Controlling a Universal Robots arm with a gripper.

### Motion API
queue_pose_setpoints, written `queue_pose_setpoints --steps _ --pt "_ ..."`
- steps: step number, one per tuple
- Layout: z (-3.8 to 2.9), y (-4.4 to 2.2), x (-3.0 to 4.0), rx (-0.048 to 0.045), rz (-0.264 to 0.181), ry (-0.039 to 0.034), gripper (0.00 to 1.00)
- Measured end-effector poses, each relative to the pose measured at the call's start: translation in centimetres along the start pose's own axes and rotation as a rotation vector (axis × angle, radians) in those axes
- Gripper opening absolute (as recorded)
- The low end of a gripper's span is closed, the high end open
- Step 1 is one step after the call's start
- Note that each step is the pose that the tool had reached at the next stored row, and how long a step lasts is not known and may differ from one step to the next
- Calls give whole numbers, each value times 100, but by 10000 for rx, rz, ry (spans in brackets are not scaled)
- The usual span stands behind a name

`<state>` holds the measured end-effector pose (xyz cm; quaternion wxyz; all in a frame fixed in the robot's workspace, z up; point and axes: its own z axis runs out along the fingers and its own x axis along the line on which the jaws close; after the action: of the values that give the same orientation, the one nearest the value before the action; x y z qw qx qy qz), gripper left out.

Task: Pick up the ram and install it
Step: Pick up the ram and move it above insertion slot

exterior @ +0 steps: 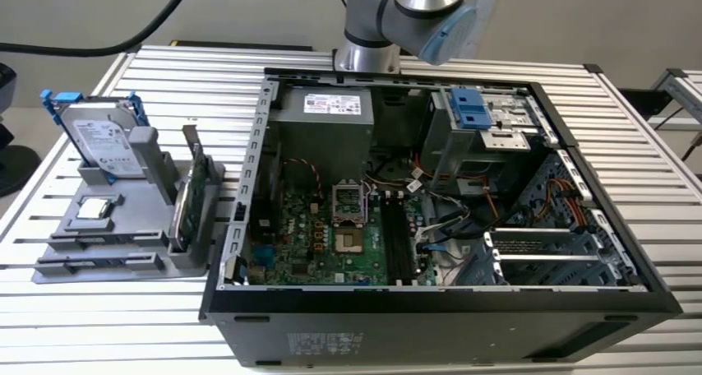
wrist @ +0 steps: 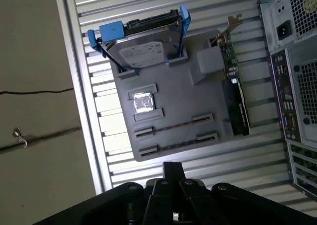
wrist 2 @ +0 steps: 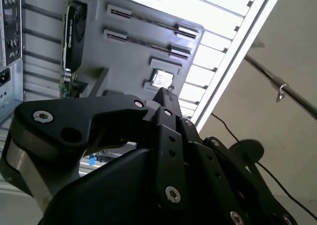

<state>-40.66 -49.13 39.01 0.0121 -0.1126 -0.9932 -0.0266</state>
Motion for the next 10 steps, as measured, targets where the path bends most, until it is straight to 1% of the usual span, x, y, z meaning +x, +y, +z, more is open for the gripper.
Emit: queue_pose_setpoints --steps 10 --pt "0 0 0 -16 515 -26 0"
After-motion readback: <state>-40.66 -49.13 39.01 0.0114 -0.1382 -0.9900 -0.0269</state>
